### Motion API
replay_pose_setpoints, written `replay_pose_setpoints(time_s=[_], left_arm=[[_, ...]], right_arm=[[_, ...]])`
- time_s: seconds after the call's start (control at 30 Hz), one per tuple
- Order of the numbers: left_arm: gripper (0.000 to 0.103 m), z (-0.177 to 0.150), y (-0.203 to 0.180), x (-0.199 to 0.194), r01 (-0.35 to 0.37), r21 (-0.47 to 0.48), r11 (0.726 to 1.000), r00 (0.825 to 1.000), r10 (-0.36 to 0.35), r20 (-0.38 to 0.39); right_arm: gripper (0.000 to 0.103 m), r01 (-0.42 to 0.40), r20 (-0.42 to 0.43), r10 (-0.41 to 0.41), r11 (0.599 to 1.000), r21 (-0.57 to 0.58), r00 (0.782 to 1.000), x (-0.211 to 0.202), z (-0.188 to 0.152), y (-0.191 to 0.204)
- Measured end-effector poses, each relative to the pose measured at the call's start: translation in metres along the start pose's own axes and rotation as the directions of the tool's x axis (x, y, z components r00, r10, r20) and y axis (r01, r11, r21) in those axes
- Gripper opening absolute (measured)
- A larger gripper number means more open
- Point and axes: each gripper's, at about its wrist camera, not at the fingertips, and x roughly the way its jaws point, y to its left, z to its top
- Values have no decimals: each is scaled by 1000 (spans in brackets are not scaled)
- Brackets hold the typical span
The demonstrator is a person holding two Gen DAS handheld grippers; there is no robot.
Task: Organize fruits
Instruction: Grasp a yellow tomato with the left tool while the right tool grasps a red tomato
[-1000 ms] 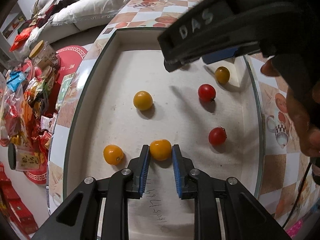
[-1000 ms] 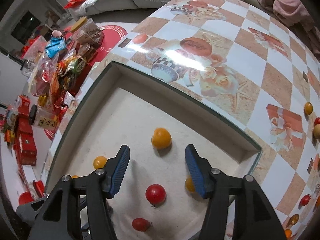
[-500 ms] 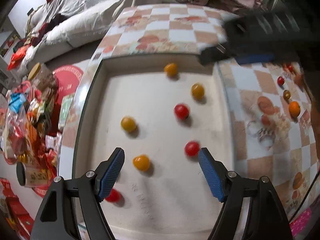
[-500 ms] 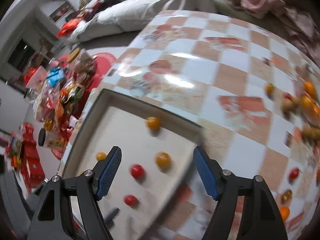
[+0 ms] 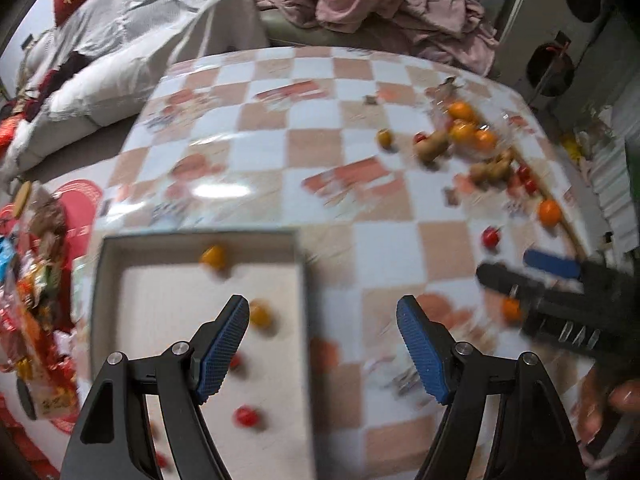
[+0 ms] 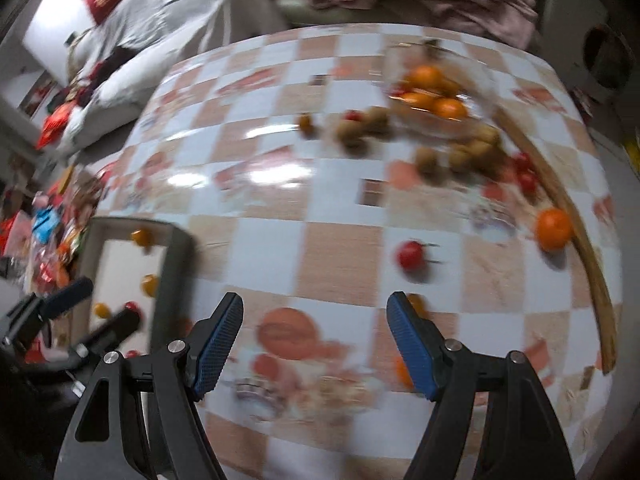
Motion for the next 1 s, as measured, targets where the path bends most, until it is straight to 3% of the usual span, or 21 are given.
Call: replay_pose_setpoints(time_s=[0.2,0.5,0.8,1.0], left_arm=[[77,47,-23,29,4,-5,1000,1000,-4,14],[77,95,-41,97,-53,26,998,999,53,2],[77,127,-56,140,-58,53,997,998,58,11],[77,132,-58,148,-65,68,996,998,63,23]], right_arm=[[78,33,-13,-32,998,46,999,5,3,-35],[78,39,-39,-37,997,69,999,21,9,-48],[78,64,-56,-61,996,56,997,42,17,-52],[77,80,-55,-78,996,47,995,52,21,-51]])
